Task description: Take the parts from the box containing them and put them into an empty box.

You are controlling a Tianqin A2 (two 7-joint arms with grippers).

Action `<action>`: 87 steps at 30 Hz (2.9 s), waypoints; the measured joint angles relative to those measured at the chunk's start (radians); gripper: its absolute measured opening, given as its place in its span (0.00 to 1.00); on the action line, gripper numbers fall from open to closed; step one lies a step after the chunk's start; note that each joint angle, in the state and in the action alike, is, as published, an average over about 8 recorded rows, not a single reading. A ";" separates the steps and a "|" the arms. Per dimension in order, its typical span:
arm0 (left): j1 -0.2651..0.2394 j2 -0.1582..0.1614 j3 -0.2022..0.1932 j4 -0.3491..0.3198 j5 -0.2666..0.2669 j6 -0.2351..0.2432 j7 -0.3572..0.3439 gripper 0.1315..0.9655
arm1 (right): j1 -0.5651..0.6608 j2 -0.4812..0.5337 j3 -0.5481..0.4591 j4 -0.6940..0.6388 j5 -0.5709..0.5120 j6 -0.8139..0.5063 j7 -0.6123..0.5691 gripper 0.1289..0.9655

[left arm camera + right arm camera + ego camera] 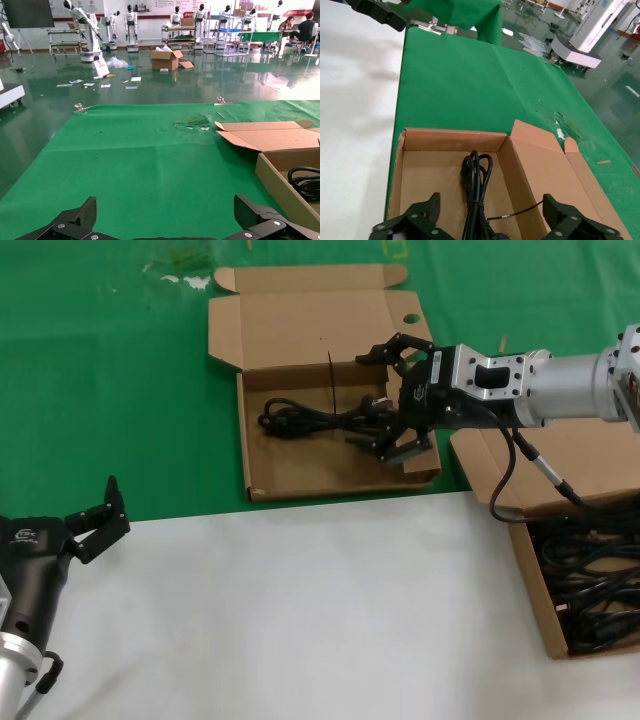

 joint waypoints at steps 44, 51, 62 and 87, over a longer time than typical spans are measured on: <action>0.000 0.000 0.000 0.000 0.000 0.000 0.000 1.00 | 0.000 0.000 0.000 0.000 0.000 0.000 0.000 1.00; 0.000 0.000 0.000 0.000 0.000 0.000 0.000 1.00 | 0.000 0.000 0.000 0.000 0.000 0.000 0.000 1.00; 0.000 0.000 0.000 0.000 0.000 0.000 0.000 1.00 | 0.000 0.000 0.000 0.000 0.000 0.000 0.000 1.00; 0.000 0.000 0.000 0.000 0.000 0.000 0.000 1.00 | -0.163 -0.013 0.063 0.135 0.047 0.154 0.057 1.00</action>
